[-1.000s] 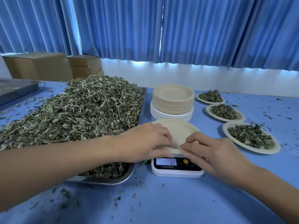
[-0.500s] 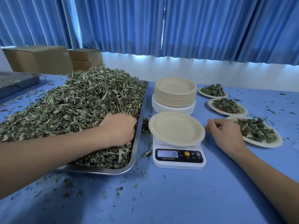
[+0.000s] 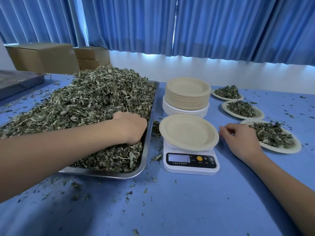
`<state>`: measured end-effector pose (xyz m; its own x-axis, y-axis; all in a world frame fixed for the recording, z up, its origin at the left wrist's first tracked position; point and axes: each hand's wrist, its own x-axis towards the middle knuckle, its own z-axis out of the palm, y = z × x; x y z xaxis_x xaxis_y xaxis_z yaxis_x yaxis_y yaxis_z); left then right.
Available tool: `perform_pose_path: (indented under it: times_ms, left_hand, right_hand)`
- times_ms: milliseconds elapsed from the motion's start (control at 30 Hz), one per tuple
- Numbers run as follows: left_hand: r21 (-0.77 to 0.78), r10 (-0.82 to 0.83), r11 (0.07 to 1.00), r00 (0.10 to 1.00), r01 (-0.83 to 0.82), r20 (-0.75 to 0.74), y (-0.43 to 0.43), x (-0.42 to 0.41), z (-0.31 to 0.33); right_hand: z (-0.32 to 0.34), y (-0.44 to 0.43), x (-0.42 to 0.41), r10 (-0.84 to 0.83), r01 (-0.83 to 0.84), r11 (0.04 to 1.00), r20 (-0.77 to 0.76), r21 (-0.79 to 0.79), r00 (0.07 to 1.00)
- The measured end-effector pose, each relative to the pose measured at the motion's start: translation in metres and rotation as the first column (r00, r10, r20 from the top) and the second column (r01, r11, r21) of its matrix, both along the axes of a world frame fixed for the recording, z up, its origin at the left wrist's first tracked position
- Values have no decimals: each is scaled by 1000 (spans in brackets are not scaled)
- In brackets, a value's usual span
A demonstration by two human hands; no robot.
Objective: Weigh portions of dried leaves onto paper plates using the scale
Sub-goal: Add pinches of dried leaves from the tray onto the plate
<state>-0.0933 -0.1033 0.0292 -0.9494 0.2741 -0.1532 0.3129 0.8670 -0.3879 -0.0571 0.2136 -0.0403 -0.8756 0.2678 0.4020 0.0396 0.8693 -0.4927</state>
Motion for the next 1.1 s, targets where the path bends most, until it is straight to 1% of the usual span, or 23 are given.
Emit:
perform_pose_path:
  times_ms: [167,300,333,433,533,600,667,733,833,933,1000,1033,1100]
  left_hand:
    - [165,-54,984,995,68,-88,-2,-10,2]
    - [320,-69,940,986,115,-152,-10,-27,12]
    - [345,-65,930,982,124,-179,-12,-32,14]
    - [348,-53,928,971,135,-234,-19,-44,17]
    - [505,-52,851,980,143,-190,-23,-52,15]
    - [574,-42,803,975,164,-220,-23,-56,18]
    - [592,-52,775,955,222,-291,-21,-58,22]
    - [578,-76,765,931,284,-356,-15,-59,27]
    - [617,-105,705,912,349,-396,-1,-58,34]
    - [692,-207,584,902,425,-380,21,-51,39]
    - [730,-327,516,890,449,-317,35,-44,38]
    - [730,-388,504,876,461,-285,41,-42,36]
    - [716,-483,517,851,469,-208,52,-38,30]
  right_hand:
    - [1,-1,1,3,-3,1000,6,-5,1000]
    - [2,0,1,7,-6,1000,5,-12,1000]
    - [2,0,1,8,-8,1000,4,-15,1000]
    - [2,0,2,7,-7,1000,0,-21,1000]
    - [2,1,2,9,-9,1000,3,-25,1000]
    - [2,1,2,10,-10,1000,1,-27,1000]
    - [2,0,2,9,-9,1000,2,-28,1000]
    - [2,0,2,6,-6,1000,6,-30,1000]
    - [3,0,2,2,-2,999,12,-45,1000]
    - [3,1,2,8,-7,998,12,-65,1000]
    - [2,2,2,14,-13,997,3,-75,1000]
    - [2,2,1,17,-17,997,-1,-78,1000]
    - [2,3,1,24,-24,996,-6,-86,1000]
